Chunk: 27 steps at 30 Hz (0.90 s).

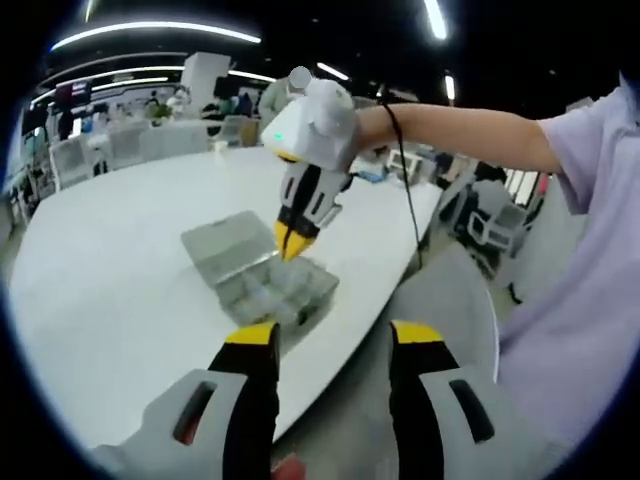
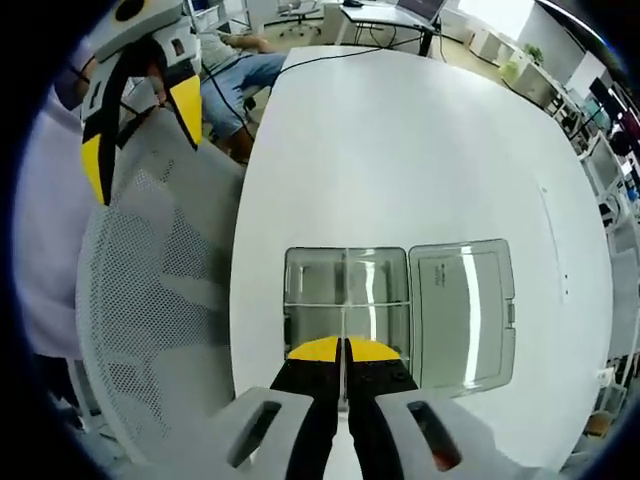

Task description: Insert the divider into the dual guide fixture by aligning both edges with the guide slots and pushing it downward to the bottom, including one-sided entry, uneven engagement, binding, and posture correction.

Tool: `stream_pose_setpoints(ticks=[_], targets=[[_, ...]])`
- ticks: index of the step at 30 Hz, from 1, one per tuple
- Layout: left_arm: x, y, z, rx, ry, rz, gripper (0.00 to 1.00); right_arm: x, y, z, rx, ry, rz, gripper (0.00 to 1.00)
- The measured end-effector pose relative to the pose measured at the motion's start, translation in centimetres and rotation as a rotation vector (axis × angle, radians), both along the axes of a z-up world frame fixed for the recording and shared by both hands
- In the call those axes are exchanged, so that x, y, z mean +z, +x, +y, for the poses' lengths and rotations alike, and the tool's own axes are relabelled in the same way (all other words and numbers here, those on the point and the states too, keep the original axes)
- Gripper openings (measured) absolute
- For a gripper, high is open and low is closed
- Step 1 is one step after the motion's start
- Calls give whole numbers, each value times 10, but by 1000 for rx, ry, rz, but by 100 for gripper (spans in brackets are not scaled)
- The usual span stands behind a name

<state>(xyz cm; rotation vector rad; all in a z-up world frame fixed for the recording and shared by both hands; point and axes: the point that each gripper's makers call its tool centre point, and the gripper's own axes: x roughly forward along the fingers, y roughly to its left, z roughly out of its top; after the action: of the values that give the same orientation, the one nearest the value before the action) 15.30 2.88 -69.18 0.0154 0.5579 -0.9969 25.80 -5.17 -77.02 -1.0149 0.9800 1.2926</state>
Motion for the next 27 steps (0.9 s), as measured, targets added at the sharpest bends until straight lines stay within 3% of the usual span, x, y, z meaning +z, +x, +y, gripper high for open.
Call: stream_pose_setpoints(ticks=[27], targets=[[0,2,2,13,5,3,41,-12,5,-4,13,-16,17,0]])
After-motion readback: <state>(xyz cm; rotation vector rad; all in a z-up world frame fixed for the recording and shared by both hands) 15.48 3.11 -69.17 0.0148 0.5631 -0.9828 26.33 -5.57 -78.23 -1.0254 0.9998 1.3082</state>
